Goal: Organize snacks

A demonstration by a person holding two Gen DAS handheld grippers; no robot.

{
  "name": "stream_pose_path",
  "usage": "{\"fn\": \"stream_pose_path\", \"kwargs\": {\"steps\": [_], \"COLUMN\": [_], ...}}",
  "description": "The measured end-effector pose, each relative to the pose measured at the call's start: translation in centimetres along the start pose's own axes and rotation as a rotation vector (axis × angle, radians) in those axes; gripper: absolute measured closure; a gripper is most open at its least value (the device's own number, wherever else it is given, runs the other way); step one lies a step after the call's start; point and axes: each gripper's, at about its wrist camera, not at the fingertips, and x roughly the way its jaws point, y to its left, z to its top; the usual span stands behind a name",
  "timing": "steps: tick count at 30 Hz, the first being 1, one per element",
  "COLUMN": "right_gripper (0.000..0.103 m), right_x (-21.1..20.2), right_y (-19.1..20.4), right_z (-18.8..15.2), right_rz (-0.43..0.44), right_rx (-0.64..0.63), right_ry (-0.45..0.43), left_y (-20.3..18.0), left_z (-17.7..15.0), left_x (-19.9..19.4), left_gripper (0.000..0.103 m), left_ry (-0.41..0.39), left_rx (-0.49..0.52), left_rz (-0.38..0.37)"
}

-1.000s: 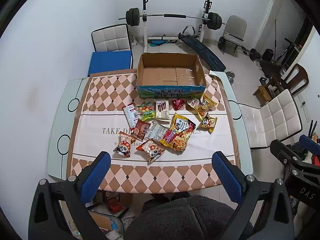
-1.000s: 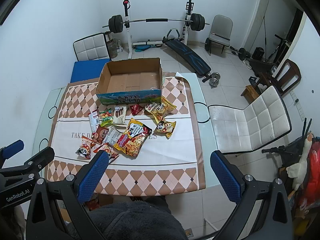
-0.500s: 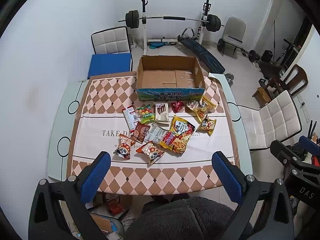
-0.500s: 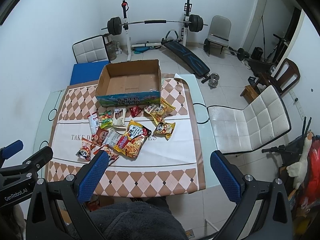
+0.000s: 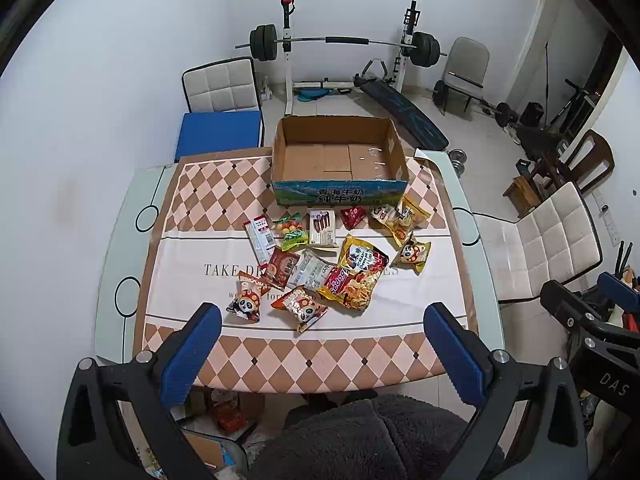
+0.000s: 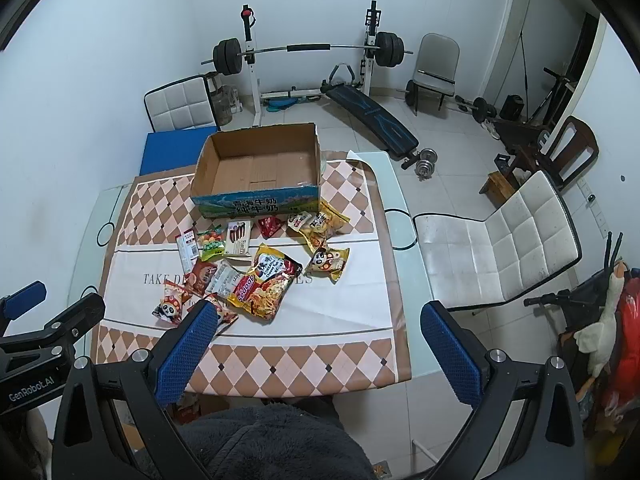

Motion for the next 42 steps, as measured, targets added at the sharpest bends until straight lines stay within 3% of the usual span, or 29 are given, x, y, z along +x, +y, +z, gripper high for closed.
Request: {"fn": "stream_pose_path", "kwargs": {"steps": [14,19,25,31,37,42], "right_gripper": [0.0,0.0,0.0,0.0,0.0,0.0], "right_x": [0.2,2.9,10.8,21.1,31.0,36.7], "right_y": [0.0,-0.6,-3.3,-5.2,-6.7,-7.8], "right_z": [-0.7,-0.6,-0.7,-0.6,-0.8,-0.3], "right_rz": [0.009,0.035,0.059,0.094,0.141,0.17], "right_rx": [0.008,0.05,0.119,0.173,0.187,0.192], "right_ry": [0.002,0.039,0.141,0.279,0.374,0.441], "left_y": [-0.2,-0.6,-1.2,-2.7,-4.8,-6.4], "left_z": [-0.7,-0.8,0.0,0.7,1.1,0.9], "left_x": [-0.1,2.4,10.3,21.3,30.7,37.5], "left_gripper": [0.0,0.0,0.0,0.0,0.0,0.0], "left_ry": [-0.013,-0.02,0.047,0.227,0.357,0.45], "left_rx": [-0.002,0.013,0.047,0.098,0.133,0.19], "left_rz": [-0.007,0.0,0.016,-0.026,-0.047,-0.038]}}
